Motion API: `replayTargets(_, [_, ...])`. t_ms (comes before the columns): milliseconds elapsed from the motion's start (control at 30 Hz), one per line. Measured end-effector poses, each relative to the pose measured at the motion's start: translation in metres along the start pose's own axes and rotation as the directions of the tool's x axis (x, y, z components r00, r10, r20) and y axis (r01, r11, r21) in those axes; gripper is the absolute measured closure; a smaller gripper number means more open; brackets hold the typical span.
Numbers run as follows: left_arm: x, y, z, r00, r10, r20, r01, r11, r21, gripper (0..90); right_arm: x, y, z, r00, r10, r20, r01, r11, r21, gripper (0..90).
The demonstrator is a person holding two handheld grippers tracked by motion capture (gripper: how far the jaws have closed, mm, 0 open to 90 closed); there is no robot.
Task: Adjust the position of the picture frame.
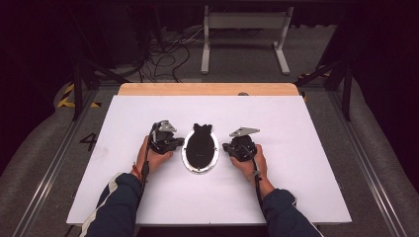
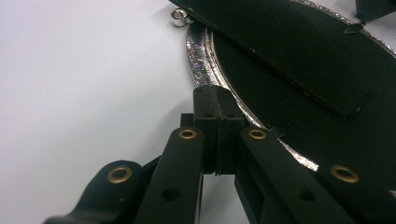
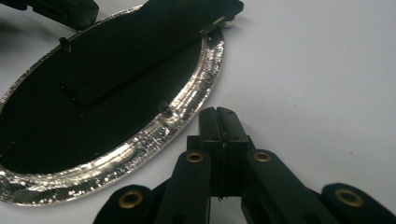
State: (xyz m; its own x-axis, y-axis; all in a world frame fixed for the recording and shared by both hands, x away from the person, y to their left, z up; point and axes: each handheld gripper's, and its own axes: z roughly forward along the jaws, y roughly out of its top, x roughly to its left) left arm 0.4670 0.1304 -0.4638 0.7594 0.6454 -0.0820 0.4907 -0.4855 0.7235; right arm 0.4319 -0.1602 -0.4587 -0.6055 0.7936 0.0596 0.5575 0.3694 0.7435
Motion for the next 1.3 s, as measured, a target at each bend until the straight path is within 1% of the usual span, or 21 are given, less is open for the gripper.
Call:
replayTargets(67, [-0.005, 0.001, 0.003, 0.9996, -0.001, 0.027, 0.001, 1.0, -0.007, 90.0, -0.001, -0.001, -0.002, 1.0, 0.0, -0.008, 0.0, 1.0, 0.004, 90.0])
replayTargets(100, [-0.008, 0.003, 0.004, 0.9995, 0.016, 0.029, -0.016, 0.9999, -0.001, 90.0, -0.001, -0.002, -0.003, 0.9999, 0.0, -0.012, 0.0, 1.0, 0.002, 90.0])
replayTargets(133, [-0.012, 0.004, 0.006, 0.9997, 0.009, 0.024, -0.009, 1.0, -0.003, 90.0, -0.001, -0.003, -0.004, 0.9999, 0.0, -0.012, 0.0, 1.0, 0.005, 90.0])
replayTargets(167, [-0.014, 0.005, 0.007, 0.9997, 0.019, 0.017, -0.019, 0.9998, -0.001, 90.0, -0.001, -0.004, -0.005, 1.0, -0.006, -0.001, 0.006, 1.0, 0.007, 90.0])
replayTargets(200, [-0.015, 0.005, 0.007, 0.9993, 0.031, 0.023, -0.031, 0.9995, 0.001, 90.0, -0.002, -0.005, -0.006, 1.0, -0.005, -0.003, 0.005, 1.0, 0.006, 90.0])
replayTargets(233, [-0.016, 0.005, 0.008, 0.9994, 0.02, 0.03, -0.02, 0.9998, -0.004, 90.0, -0.003, -0.007, -0.008, 1.0, 0.002, -0.007, -0.002, 1.0, 0.005, 90.0])
replayTargets(300, [-0.02, 0.005, 0.009, 0.9991, 0.025, 0.034, -0.024, 0.9996, -0.011, 90.0, -0.005, -0.011, -0.012, 0.9995, 0.027, -0.016, -0.027, 0.9996, 0.003, 90.0])
replayTargets(400, [-0.027, 0.006, 0.01, 0.9983, 0.048, 0.034, -0.048, 0.9988, -0.002, 90.0, -0.004, -0.013, -0.016, 1.0, 0.002, 0.002, -0.002, 1.0, 0.008, 90.0])
replayTargets(500, [-0.03, 0.006, 0.011, 0.9978, 0.045, 0.048, -0.044, 0.999, -0.005, 90.0, -0.005, -0.019, -0.023, 1.0, 0.005, -0.001, -0.005, 0.9999, 0.009, 90.0])
replayTargets(567, [-0.036, 0.006, 0.012, 0.9965, 0.055, 0.062, -0.055, 0.9985, -0.002, 90.0, -0.007, -0.023, -0.028, 1.0, 0.005, -0.007, -0.005, 0.9999, 0.011, 90.0])
replayTargets(633, [-0.04, 0.007, 0.013, 0.9957, 0.066, 0.065, -0.066, 0.9978, -0.004, 90.0, -0.006, -0.026, -0.031, 1.0, 0.0, -0.005, 0.0, 0.9999, 0.015, 90.0])
replayTargets(800, [-0.047, 0.007, 0.014, 0.9929, 0.087, 0.08, -0.087, 0.9962, -0.005, 90.0, -0.006, -0.033, -0.039, 1.0, -0.004, -0.007, 0.004, 0.9998, 0.018, 90.0])
replayTargets(833, [-0.05, 0.008, 0.015, 0.9912, 0.102, 0.085, -0.102, 0.9948, -0.005, 90.0, -0.007, -0.036, -0.044, 0.9999, -0.001, -0.011, 0.001, 0.9998, 0.02, 90.0])
replayTargets(900, [-0.053, 0.008, 0.015, 0.9915, 0.096, 0.087, -0.096, 0.9953, -0.006, 90.0, -0.007, -0.038, -0.045, 0.9999, 0.0, -0.011, 0.001, 0.9998, 0.022, 90.0])
replayTargets(1000, [-0.059, 0.008, 0.016, 0.99, 0.102, 0.097, -0.102, 0.9948, -0.006, 90.0, -0.006, -0.042, -0.051, 0.9999, -0.006, -0.015, 0.006, 0.9997, 0.026, 90.0])
replayTargets(1033, [-0.062, 0.007, 0.015, 0.988, 0.118, 0.1, -0.118, 0.993, -0.004, 90.0, -0.006, -0.045, -0.055, 0.9998, -0.013, -0.011, 0.014, 0.9995, 0.027, 90.0])
replayTargets(1133, [-0.066, 0.007, 0.015, 0.987, 0.122, 0.105, -0.122, 0.9925, -0.005, 90.0, -0.006, -0.047, -0.057, 0.9999, -0.011, -0.011, 0.011, 0.9995, 0.03, 90.0])
replayTargets(1167, [-0.068, 0.006, 0.015, 0.9855, 0.13, 0.11, -0.13, 0.9915, -0.002, 90.0, -0.006, -0.05, -0.06, 0.9999, -0.01, -0.012, 0.01, 0.9995, 0.03, 90.0])
replayTargets(1233, [-0.07, 0.006, 0.015, 0.9857, 0.125, 0.113, -0.126, 0.9921, -0.002, 90.0, -0.006, -0.05, -0.061, 0.9999, -0.012, -0.012, 0.013, 0.9994, 0.031, 90.0])
replayTargets(1267, [-0.072, 0.006, 0.015, 0.9836, 0.141, 0.112, -0.142, 0.9898, 0.0, 90.0, -0.006, -0.053, -0.064, 0.9998, -0.013, -0.013, 0.013, 0.9994, 0.031, 90.0])
replayTargets(1300, [-0.072, 0.006, 0.015, 0.9836, 0.141, 0.112, -0.142, 0.9898, 0.0, 90.0, -0.006, -0.053, -0.064, 0.9998, -0.013, -0.013, 0.013, 0.9994, 0.031, 90.0])
